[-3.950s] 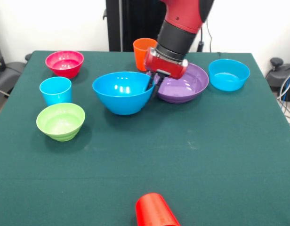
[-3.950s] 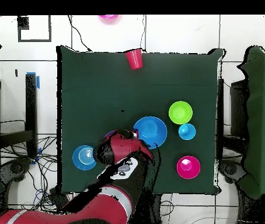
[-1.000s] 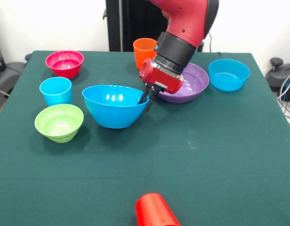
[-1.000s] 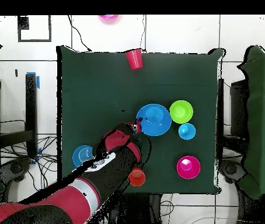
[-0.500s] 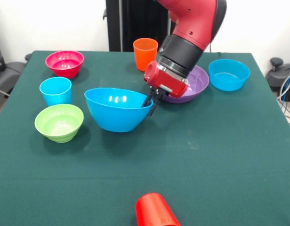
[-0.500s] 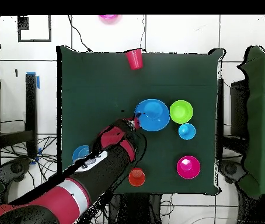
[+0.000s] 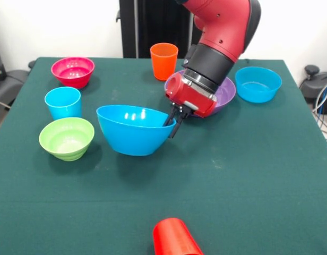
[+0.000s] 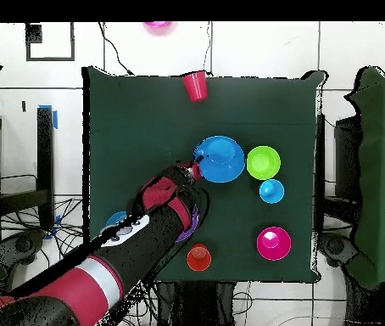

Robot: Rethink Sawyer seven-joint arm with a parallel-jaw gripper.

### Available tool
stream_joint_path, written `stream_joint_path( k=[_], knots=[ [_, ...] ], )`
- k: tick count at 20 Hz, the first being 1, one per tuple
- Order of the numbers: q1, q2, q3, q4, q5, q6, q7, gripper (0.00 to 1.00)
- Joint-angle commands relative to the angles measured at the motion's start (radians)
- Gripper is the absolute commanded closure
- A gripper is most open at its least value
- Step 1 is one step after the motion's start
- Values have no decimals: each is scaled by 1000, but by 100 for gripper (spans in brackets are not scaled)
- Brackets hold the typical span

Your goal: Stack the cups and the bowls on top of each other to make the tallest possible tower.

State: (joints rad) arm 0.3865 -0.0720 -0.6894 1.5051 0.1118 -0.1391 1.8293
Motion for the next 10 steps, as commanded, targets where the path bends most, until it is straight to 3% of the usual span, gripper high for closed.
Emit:
stream_joint_path(
  k=[1, 4, 10],
  knots=[
    [-14, 43, 72, -112, 69, -117, 156, 100],
    [-21, 60, 63, -129, 75, -155, 142, 100],
    [-65, 57, 105, -150, 24, -197, 118, 100]
  ],
)
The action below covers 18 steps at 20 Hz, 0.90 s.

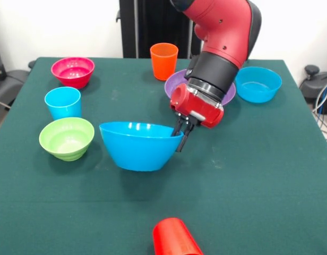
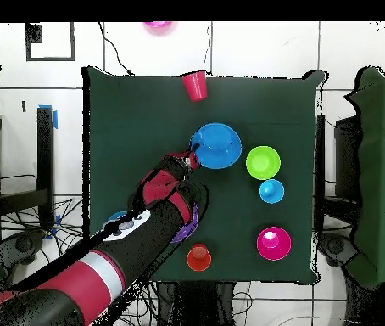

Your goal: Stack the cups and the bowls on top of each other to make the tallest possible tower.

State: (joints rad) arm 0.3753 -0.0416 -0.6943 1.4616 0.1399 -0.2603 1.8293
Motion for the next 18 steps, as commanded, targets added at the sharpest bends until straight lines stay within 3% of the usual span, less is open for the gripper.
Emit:
stream_joint_path(
  k=[1, 14, 18],
  knots=[
    [-68, 18, 130, -106, -23, -69, 117, 100],
    [-220, -110, 344, -72, -209, 26, 99, 100],
    [-316, -165, 477, -42, -293, 59, 105, 100]
  ],
)
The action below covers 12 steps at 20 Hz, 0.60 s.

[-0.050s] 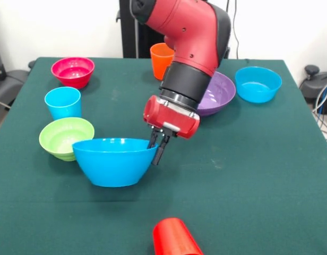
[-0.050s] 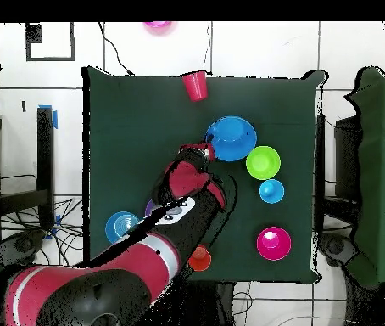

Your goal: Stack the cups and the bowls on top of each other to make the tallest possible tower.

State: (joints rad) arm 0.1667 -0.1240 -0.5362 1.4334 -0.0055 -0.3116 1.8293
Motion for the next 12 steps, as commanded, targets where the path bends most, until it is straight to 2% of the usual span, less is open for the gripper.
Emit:
stream_joint_path(
  k=[1, 7, 12],
  knots=[
    [-132, -95, 352, -3, -167, 116, 109, 100],
    [-305, -171, 563, 75, -226, 214, 112, 100],
    [-399, -216, 677, 121, -269, 256, 78, 100]
  ],
)
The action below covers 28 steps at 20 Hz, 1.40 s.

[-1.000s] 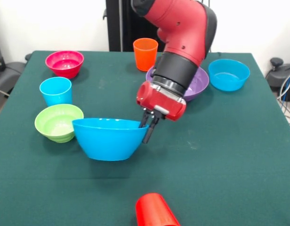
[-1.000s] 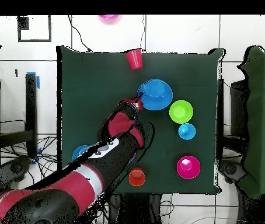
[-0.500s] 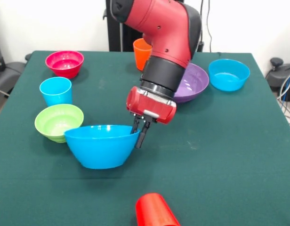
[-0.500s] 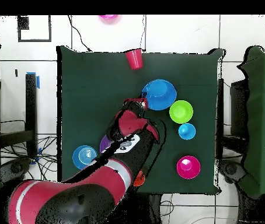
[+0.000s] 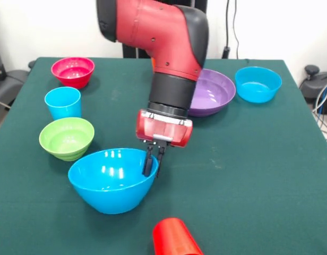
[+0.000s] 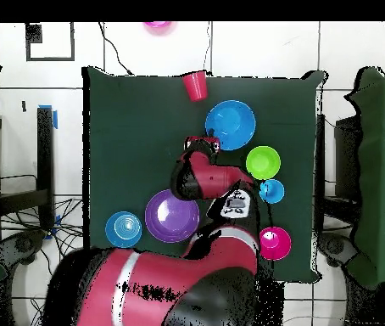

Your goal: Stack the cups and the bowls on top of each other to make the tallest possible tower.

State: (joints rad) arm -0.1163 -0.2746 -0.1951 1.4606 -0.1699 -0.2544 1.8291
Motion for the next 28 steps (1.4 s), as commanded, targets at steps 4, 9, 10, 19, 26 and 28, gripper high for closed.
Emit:
stream_joint_path(
  k=[4, 9, 10, 19, 26, 28],
  knots=[
    [-210, -77, 454, 141, -107, 250, 71, 100],
    [-276, -92, 530, 186, -66, 321, 64, 100],
    [-281, -95, 535, 192, -63, 325, 63, 100],
    [-184, -186, 425, 202, -56, 348, 58, 100],
    [-266, -229, 540, 267, 20, 431, 101, 100],
    [-302, -231, 589, 292, 44, 435, 119, 100]
  ],
)
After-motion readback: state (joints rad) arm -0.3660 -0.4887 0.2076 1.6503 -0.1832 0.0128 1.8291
